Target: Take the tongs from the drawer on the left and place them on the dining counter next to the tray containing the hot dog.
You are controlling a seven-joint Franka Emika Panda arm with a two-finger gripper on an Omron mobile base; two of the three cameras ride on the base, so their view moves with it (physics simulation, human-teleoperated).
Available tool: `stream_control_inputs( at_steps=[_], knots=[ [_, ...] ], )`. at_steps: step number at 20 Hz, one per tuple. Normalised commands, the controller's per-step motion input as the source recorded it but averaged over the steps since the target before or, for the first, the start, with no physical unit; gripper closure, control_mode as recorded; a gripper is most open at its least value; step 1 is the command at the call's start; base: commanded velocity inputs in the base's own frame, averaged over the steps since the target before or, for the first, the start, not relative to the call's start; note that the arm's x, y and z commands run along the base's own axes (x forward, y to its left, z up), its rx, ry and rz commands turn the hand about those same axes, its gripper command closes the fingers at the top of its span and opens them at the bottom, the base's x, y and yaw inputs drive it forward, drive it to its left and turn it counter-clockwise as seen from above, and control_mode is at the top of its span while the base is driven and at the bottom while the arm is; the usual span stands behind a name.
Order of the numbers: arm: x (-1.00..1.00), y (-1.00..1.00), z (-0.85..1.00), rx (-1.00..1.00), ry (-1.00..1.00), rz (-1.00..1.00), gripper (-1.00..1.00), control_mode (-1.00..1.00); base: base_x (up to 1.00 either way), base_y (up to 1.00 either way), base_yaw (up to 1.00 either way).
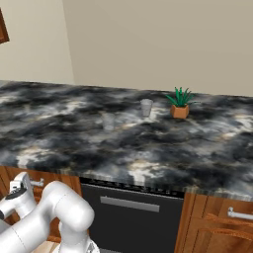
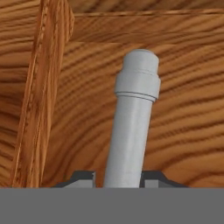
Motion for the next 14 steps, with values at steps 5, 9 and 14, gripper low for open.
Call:
stream_control_inputs(
  at_steps=[5,9,14],
  knots=[
    [0.00,0.00,0.00,0.00,0.00,0.00,1.00,-1.00,0.00,0.00,0.00],
    [0.00,0.00,0.00,0.00,0.00,0.00,1.00,-1.00,0.00,0.00,0.00],
    [-0.24,0.00,0.00,0.00,0.00,0.00,1.00,-1.00,0.00,0.00,0.00]
  ],
)
